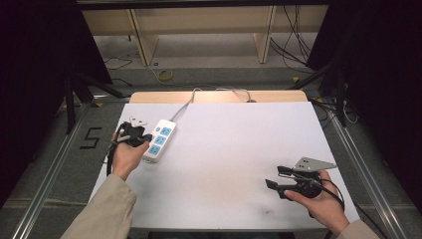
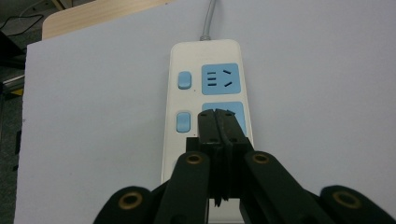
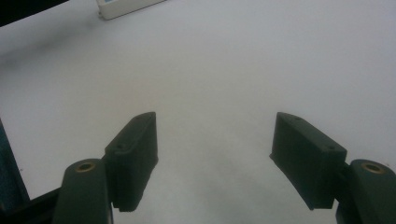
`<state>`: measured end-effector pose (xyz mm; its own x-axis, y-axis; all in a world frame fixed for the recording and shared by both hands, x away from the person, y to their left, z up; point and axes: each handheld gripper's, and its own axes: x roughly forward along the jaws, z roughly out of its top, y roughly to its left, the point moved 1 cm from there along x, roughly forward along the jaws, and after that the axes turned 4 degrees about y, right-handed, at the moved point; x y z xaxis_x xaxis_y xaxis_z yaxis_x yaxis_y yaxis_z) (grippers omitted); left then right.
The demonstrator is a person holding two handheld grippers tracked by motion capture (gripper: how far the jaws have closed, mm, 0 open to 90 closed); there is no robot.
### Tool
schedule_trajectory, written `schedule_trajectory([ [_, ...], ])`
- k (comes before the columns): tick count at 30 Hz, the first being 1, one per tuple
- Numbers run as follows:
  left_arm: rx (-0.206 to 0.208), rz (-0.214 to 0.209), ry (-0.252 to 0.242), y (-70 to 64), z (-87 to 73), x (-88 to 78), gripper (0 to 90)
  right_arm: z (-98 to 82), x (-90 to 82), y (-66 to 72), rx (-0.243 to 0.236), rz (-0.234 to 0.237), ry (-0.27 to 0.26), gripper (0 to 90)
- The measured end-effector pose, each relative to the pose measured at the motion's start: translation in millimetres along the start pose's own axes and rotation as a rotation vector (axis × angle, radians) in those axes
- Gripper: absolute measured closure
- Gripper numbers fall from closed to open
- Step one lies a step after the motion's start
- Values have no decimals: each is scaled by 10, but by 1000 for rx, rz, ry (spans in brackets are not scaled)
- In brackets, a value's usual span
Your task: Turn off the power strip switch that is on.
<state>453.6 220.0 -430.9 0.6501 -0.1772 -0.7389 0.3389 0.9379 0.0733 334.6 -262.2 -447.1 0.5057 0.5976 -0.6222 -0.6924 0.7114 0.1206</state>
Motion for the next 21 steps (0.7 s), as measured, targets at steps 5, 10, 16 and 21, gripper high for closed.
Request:
schedule_trajectory([
  [5,1,2,13,8,34,24,899,-2,1,-3,-1,-1,3,318],
  [10,-5,8,12,34,64,35,899,-3,2,-1,-1,0,3,318],
  [16,-9,13,19,56,83,82,899,-2,7,-4,3,0,6,317],
  [21,-15,9,22,67,92,121,898,-4,15,-12,6,0,7,315],
])
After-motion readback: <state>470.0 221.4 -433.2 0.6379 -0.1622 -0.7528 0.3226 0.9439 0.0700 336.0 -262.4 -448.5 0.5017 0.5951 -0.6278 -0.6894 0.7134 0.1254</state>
